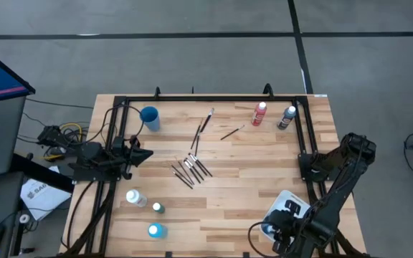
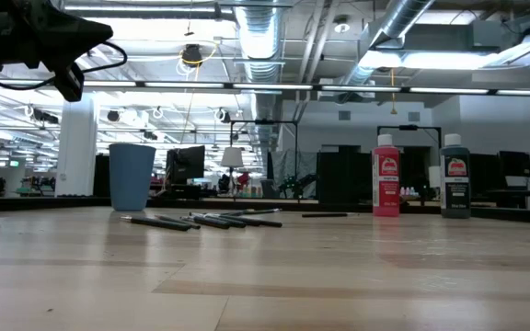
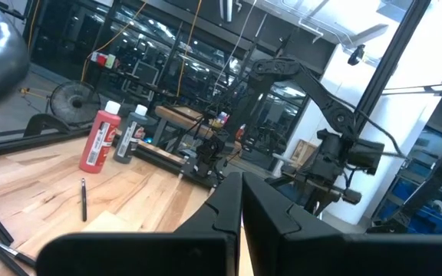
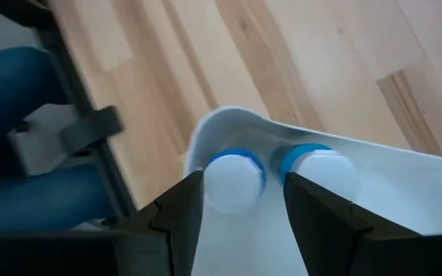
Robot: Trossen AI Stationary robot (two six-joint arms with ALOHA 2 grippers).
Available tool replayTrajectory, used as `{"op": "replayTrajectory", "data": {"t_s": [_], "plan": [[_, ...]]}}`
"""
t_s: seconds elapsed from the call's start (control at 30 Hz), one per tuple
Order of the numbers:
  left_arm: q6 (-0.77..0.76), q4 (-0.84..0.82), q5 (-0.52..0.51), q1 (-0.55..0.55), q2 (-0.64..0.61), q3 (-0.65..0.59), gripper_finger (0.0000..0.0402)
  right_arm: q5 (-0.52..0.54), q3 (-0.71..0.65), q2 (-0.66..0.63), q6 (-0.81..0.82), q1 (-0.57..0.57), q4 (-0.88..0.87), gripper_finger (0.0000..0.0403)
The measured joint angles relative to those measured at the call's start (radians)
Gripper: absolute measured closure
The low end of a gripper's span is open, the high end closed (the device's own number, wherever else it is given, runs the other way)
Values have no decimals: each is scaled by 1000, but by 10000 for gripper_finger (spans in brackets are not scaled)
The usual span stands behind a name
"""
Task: Pick & Place Paint Supplies
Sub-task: Put the small blue paint bottle into the white bin, then put the large pink paint bottle into the white bin
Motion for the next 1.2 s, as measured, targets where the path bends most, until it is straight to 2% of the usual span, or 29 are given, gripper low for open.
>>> {"op": "replayTrajectory", "data": {"t_s": [0.4, 0.57, 0.7, 0.8, 1.0, 1.2], "plan": [[0, 6, 0, 0, 0, 0, 398, 43, 38, -189, -260, -82, 2, 234], [0, 8, 0, 0, 0, 0, 398, 152, 38, -248, -415, -164, -64, 247], [0, 9, 0, 0, 0, 0, 398, 240, 38, -288, -443, -277, -167, 252], [0, 10, 0, 0, 0, 0, 398, 268, 38, -312, -427, -385, -253, 242], [0, 13, 0, 0, 0, 0, 398, 343, 38, -317, -576, -606, -360, 188], [0, 14, 0, 0, 0, 0, 398, 342, 38, -314, -729, -853, -339, 149]]}}
